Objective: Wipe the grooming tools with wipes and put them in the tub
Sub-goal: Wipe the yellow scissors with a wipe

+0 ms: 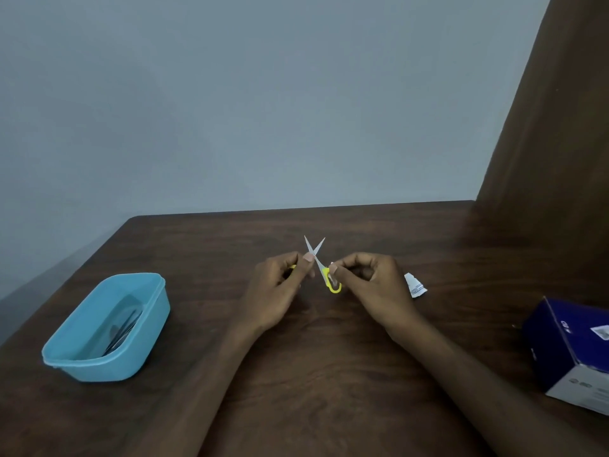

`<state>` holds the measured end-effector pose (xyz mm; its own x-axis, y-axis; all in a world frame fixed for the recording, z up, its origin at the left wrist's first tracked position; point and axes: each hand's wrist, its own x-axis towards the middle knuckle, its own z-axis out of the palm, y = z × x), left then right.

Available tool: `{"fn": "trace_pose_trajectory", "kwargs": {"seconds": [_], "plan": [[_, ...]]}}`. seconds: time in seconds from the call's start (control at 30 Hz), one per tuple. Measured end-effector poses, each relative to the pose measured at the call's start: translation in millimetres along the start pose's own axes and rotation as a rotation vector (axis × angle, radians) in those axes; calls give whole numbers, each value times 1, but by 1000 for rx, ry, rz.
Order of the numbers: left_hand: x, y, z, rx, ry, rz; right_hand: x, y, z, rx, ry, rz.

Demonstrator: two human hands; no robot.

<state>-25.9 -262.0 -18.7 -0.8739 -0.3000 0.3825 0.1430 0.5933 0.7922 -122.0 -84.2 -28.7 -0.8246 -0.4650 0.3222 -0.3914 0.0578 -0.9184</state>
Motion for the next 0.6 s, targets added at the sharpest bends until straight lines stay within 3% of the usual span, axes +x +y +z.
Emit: {"fn": "trace_pose_trajectory", "kwargs": {"seconds": [0.33, 0.6], "plan": [[4, -4, -2, -127, 115, -5, 3, 3, -6, -7, -85, 3], [5, -7, 0, -270, 18, -80, 5, 7, -5, -31, -108, -3]]}}
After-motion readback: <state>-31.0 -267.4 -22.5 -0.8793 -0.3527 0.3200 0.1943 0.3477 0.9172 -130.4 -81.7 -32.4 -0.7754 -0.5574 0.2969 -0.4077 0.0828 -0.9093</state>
